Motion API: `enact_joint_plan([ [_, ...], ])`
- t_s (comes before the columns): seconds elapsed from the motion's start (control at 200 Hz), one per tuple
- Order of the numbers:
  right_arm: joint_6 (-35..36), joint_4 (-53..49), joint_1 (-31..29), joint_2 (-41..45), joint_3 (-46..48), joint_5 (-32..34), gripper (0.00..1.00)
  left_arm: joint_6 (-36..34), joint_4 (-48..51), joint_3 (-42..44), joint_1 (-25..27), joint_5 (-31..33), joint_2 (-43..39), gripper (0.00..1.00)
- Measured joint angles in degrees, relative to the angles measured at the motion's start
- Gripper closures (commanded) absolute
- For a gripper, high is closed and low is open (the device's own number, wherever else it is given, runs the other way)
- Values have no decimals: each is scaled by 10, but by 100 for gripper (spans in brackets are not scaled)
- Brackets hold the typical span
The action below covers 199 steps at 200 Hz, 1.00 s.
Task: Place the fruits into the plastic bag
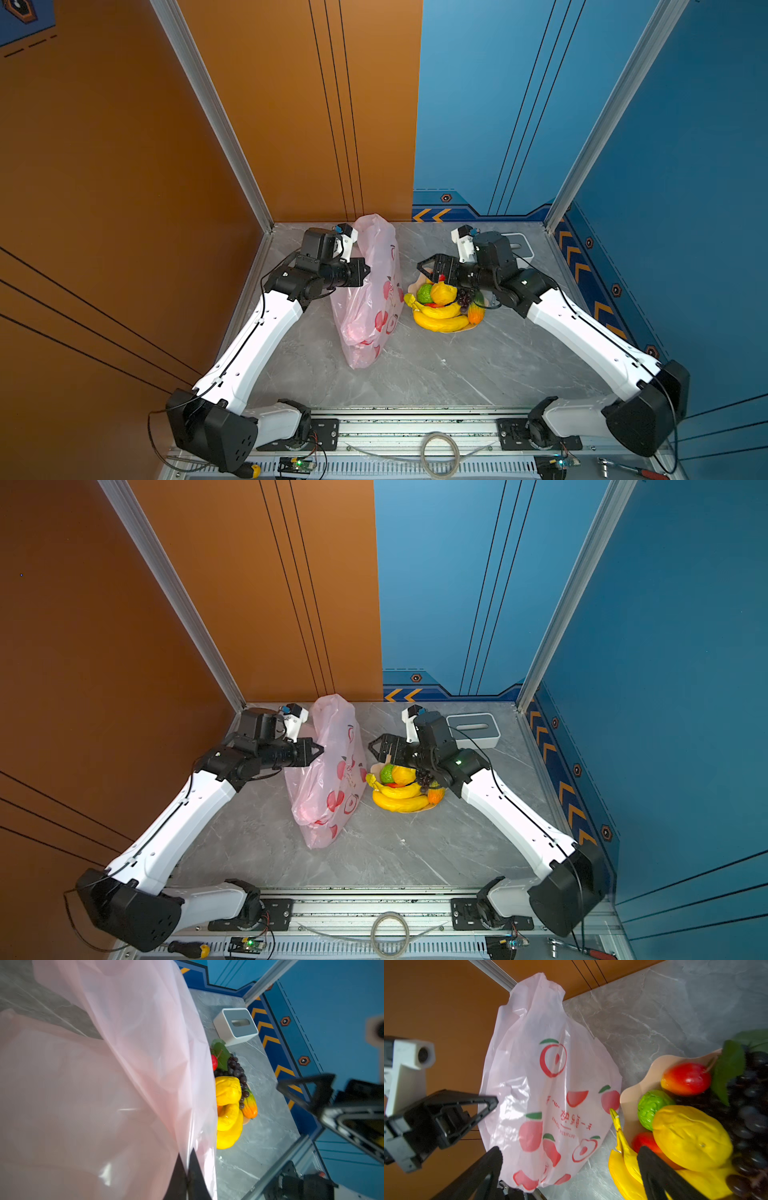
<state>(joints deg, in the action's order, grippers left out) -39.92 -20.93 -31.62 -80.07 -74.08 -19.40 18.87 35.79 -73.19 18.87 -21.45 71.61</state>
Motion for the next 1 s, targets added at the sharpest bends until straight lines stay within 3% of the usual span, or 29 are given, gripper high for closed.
enact_joint_plan([
  [0.23, -71, 73, 53, -105, -75, -89, 0, -52, 14, 0, 0, -66, -30, 100],
  [0.696, -153, 225, 78, -256, -169, -207, 2, -91, 33, 0, -1, -163, -30, 100],
  [0.791, -162, 240, 76, -260, -169, -209, 21, -95, 37, 0, -2, -167, -31, 100],
  [0.996, -188, 288, 75, -260, -170, -214, 83, -98, 48, 5, -17, -170, -39, 100],
])
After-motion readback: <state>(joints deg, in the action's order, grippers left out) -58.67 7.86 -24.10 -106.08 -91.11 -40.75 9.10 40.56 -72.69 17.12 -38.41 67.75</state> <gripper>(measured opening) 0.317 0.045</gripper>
